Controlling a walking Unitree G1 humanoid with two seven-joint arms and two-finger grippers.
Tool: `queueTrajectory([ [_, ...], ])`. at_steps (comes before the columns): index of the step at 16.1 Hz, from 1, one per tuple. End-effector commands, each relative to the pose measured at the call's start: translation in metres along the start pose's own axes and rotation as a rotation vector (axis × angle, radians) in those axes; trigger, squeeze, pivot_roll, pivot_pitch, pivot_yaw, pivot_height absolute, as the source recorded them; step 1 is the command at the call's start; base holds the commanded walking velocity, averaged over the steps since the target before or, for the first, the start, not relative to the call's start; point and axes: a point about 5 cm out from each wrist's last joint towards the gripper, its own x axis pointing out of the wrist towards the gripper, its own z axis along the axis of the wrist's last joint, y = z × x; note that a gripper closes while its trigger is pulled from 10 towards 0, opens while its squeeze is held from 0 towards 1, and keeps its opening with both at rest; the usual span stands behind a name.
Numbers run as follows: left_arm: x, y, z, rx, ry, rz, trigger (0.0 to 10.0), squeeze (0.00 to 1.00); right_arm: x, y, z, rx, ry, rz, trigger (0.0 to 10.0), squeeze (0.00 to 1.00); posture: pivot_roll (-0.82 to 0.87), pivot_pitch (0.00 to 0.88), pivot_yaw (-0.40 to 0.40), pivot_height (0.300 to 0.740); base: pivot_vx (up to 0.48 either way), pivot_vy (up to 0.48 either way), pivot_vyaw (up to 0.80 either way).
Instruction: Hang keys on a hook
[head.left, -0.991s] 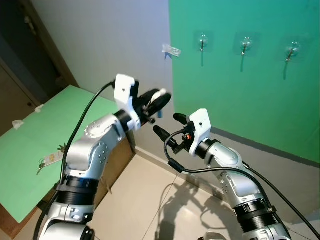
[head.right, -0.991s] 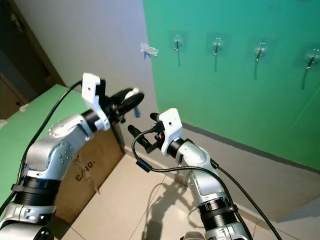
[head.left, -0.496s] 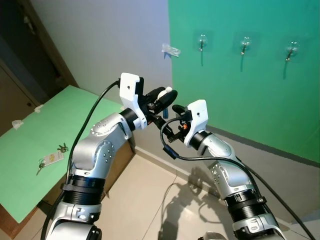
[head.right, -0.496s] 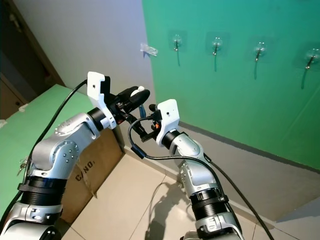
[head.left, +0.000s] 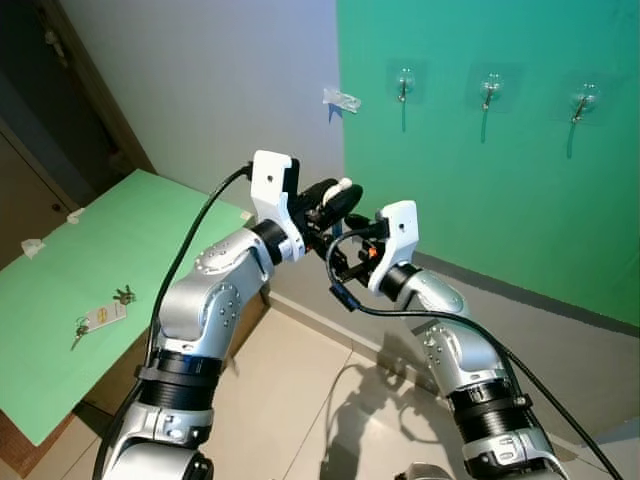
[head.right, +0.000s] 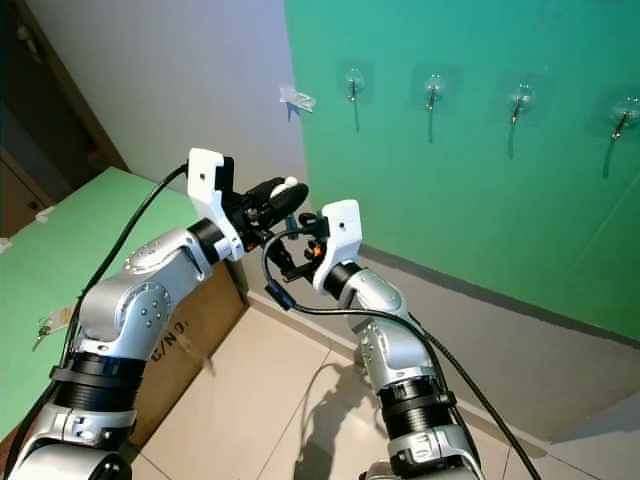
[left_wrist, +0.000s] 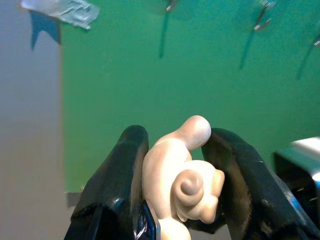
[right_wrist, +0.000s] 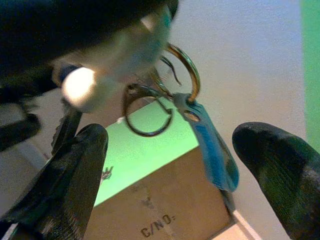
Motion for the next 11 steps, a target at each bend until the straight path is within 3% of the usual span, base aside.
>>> queueTrajectory([
  [1, 0.0, 0.006, -0.002, 0.027, 0.028, 0.031, 10.0, 0.0, 0.004, 0.007, 0.014, -0.01, -0.041, 0.049, 10.0, 0.0, -0.27, 0.039, 0.128, 0.74, 0.0, 0.0, 0.0],
  [3, 0.0, 0.009, -0.001, 0.04, 0.024, 0.039, 10.0, 0.0, -0.003, 0.015, 0.005, -0.012, 0.012, 0.128, 10.0, 0.0, -0.27, 0.034, 0.122, 0.74, 0.0, 0.0, 0.0],
  [7, 0.002, 0.006, -0.003, 0.034, 0.021, 0.032, 10.0, 0.0, -0.002, 0.018, 0.008, -0.033, 0.019, 0.154, 10.0, 0.0, -0.28, 0.026, 0.117, 0.74, 0.0, 0.0, 0.0],
  [8, 0.002, 0.005, -0.003, 0.031, 0.019, 0.029, 10.0, 0.0, -0.002, 0.015, 0.008, -0.086, 0.025, 0.139, 10.0, 0.0, -0.28, 0.02, 0.116, 0.74, 0.0, 0.0, 0.0],
  [9, 0.003, 0.004, -0.003, 0.028, 0.018, 0.024, 10.0, 0.0, -0.002, 0.011, 0.005, -0.217, 0.035, 0.114, 10.0, 0.0, -0.28, 0.013, 0.12, 0.74, 0.0, 0.0, 0.0],
  [11, 0.002, 0.004, -0.002, 0.031, 0.017, 0.02, 10.0, 0.0, 0.001, 0.006, 0.007, -0.287, -0.001, 0.039, 10.0, 0.0, -0.27, 0.006, 0.124, 0.74, 0.0, 0.0, 0.0],
])
